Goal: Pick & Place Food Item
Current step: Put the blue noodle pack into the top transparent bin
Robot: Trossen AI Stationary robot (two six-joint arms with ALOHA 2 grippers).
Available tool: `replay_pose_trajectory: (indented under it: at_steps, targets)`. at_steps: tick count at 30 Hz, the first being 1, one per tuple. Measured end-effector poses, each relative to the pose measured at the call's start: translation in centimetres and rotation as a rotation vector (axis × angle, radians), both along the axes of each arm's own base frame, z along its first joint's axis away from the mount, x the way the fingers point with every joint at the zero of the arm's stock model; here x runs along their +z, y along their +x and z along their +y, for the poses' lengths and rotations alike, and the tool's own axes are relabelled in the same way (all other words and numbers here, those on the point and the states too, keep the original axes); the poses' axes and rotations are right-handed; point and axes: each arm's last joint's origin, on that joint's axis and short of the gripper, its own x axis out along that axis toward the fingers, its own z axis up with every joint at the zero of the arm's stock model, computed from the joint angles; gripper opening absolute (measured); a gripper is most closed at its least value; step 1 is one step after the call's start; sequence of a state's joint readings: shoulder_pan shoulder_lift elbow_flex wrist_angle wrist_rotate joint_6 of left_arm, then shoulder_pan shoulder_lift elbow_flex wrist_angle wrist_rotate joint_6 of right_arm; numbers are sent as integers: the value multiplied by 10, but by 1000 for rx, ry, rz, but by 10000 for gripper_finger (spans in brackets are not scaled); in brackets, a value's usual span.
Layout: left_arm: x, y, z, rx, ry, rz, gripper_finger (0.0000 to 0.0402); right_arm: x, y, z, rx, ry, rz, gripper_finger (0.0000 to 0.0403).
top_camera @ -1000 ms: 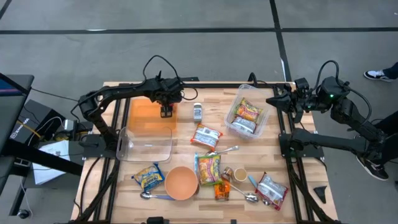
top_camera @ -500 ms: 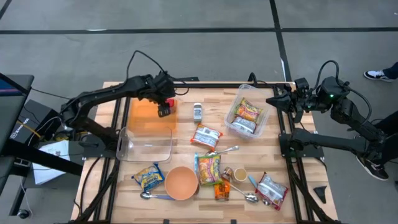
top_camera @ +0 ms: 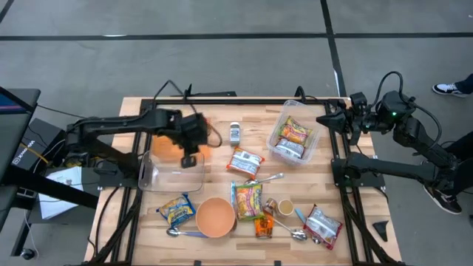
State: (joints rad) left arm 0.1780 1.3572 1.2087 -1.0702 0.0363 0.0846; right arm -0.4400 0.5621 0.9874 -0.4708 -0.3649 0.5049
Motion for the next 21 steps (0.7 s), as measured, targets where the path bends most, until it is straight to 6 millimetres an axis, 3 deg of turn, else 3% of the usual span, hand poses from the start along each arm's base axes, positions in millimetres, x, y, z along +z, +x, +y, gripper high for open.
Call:
replay_pose_trajectory:
  at_steps: [3, 6, 9, 13, 21]
  targets:
    - [7, -17, -17, -19, -101, 54, 1, 0, 0, 0, 0, 3, 2, 0]
    - [2, -20, -32, -21, -145, 64, 0, -1, 0, 0, 0, 1, 5, 0]
    - [-16, -8, -41, 3, -166, 9, 0, -1, 0, 0, 1, -11, 8, 0]
    - [-48, 4, -43, 43, -152, 113, 0, -1, 0, 0, 1, -12, 7, 0]
    - [-64, 20, -40, 10, -133, 120, 0, -1, 0, 0, 1, -12, 8, 0]
